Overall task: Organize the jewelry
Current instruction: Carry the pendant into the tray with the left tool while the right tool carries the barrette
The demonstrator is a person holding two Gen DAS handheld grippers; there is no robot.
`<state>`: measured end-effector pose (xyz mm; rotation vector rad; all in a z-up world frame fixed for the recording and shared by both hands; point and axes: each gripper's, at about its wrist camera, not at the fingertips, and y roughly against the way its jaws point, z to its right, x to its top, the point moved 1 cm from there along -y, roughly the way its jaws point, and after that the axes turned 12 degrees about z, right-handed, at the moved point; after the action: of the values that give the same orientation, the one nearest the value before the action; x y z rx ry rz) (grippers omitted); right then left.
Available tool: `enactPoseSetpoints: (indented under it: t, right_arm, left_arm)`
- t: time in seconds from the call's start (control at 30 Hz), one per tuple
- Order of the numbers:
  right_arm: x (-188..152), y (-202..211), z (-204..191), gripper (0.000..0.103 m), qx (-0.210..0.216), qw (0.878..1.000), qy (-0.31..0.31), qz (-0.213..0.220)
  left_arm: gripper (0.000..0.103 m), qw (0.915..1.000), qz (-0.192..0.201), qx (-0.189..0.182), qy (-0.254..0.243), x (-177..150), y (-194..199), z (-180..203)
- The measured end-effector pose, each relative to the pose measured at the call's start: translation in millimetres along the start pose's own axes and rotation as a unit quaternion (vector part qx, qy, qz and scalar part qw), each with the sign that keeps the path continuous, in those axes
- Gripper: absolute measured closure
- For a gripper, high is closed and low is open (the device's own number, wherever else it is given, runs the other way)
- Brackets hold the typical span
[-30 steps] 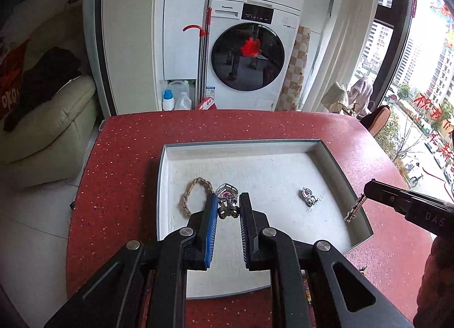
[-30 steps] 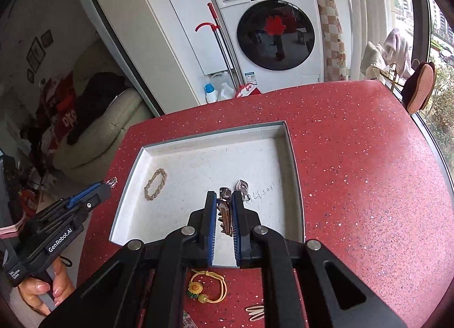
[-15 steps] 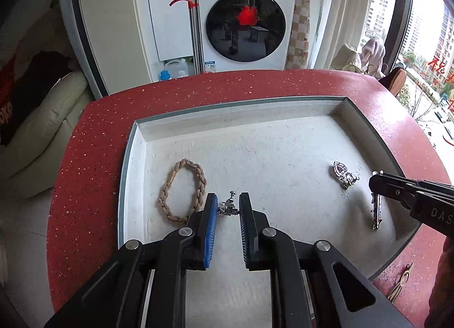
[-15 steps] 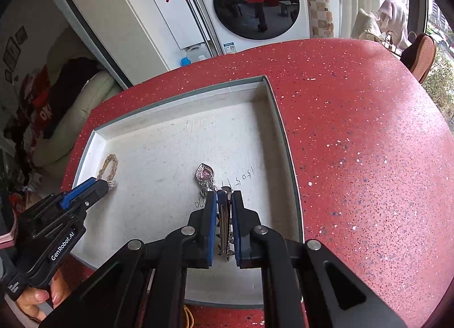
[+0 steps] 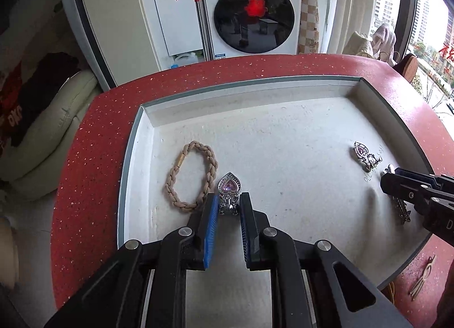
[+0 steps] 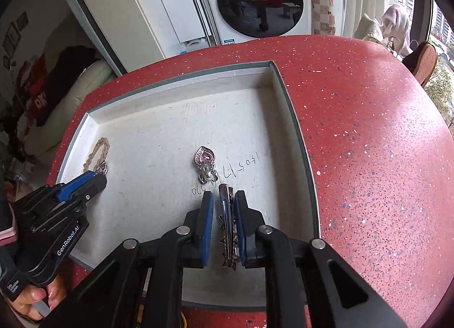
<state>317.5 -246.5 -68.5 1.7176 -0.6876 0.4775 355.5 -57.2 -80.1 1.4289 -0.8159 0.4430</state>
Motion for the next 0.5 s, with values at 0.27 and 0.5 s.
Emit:
enactPoseSetpoints:
  t: [0.27,0.5]
  right_arm:
    - [3,22,-3,0.058,0.019,0.999,-0.018,0.023]
    - [4,45,-3,0.057,0.031,0.998,-0.035,0.039]
  left_arm:
    - [0.068,0.9999,-0.003,-0.003,0.013,-1,6,-5]
    - [0.068,0.9996,0.015,-0.009,0.024,5,21,-11]
